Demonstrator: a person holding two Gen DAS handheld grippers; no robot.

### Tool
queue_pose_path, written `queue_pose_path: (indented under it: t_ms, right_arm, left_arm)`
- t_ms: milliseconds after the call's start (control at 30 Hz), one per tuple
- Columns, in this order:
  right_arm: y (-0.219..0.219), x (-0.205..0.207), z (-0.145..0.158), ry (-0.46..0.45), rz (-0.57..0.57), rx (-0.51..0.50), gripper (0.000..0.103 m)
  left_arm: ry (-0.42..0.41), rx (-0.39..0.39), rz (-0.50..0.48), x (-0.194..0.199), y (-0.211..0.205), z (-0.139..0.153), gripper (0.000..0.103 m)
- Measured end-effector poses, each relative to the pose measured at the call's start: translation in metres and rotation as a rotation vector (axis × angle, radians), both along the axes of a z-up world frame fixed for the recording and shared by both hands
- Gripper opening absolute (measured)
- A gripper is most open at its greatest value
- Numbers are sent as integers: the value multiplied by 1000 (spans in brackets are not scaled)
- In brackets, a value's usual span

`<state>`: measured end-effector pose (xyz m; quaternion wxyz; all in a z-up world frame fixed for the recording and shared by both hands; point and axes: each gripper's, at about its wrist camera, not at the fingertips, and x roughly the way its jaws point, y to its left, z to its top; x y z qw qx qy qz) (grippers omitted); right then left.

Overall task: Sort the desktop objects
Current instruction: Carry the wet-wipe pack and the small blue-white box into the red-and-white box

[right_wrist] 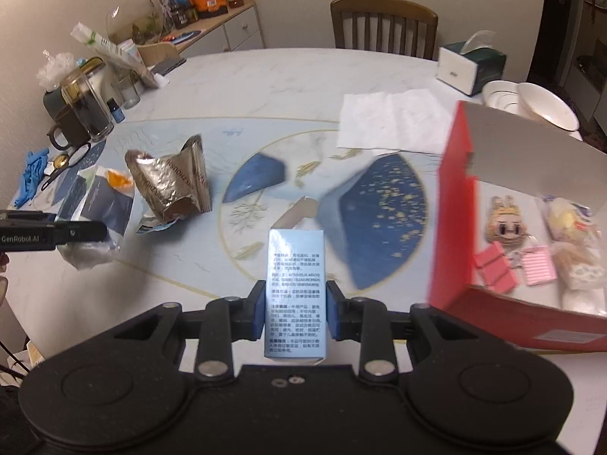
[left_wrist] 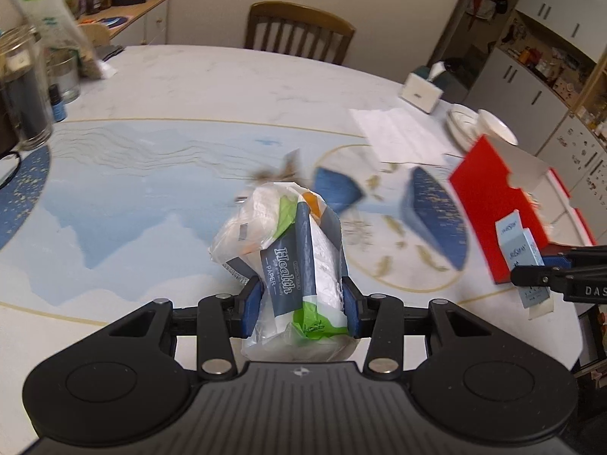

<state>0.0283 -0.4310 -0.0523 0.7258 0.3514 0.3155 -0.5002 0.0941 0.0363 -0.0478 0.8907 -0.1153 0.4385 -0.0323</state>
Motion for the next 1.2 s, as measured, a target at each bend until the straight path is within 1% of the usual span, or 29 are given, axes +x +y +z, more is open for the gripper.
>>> queue_pose_path:
  t_ms: [133, 300, 500, 733, 933, 1100, 1200]
  right_arm:
    - [7, -30, 6, -20, -12, -16, 29]
    - [10, -71, 15, -20, -49, -52, 29]
    - [5, -122, 21, 3, -122, -87, 29]
    - [-8, -168, 21, 25, -205, -112, 29]
    - [-25, -195, 13, 23, -256, -103, 29]
    - [-34, -201, 1, 23, -262, -89, 29]
    - [-39, -201, -7, 15, -234, -69, 29]
  left_arm:
    - [-16, -12, -28, 0, -33, 9, 42]
    - [-61, -20, -97, 12, -78, 24, 42]
    - [-116, -17, -211, 42, -135, 42, 42]
    - [-163, 3, -364, 87, -209, 56, 42]
    - [-170, 46, -464, 125, -267, 55, 42]
    - [-159, 71, -501, 153, -297, 48, 42]
    - [-138, 86, -530, 170, -311, 38, 42]
